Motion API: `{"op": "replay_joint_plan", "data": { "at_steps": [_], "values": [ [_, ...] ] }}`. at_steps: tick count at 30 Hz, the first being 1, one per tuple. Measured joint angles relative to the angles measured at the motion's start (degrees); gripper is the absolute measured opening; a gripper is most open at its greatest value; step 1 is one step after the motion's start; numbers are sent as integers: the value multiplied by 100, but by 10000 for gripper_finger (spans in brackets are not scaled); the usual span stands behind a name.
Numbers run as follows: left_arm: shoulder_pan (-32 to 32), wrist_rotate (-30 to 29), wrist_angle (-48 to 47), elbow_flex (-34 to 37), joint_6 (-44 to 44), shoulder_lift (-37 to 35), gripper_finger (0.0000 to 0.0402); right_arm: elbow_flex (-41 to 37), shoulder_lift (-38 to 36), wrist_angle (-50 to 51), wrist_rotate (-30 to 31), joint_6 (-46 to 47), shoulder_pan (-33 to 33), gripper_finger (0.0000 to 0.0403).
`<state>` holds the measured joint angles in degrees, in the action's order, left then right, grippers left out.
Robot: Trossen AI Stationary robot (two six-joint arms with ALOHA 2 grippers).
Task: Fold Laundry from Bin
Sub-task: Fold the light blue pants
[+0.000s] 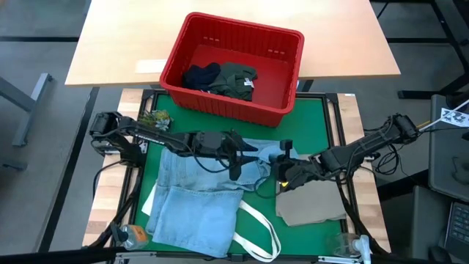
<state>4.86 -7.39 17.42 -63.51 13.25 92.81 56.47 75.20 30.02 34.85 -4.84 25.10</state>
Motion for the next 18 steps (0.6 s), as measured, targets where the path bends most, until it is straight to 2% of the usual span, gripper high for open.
{"op": "replay_joint_plan", "data": {
  "at_steps": [4, 10, 13, 18],
  "values": [
    [98, -64, 363, -4, -301, 116, 149, 0, -2, 94, -146, -2, 0, 14],
    [177, -65, 459, 7, -170, 410, 172, 81, -22, 941, -1093, 622, 0, 15],
    [190, -61, 900, 7, -48, 644, 200, 329, -22, 1746, -1324, 997, 6, 15],
    [188, -92, 2168, 7, -54, 1182, 234, 844, -27, 2731, -1549, 1198, 2, 16]
  ]
}}
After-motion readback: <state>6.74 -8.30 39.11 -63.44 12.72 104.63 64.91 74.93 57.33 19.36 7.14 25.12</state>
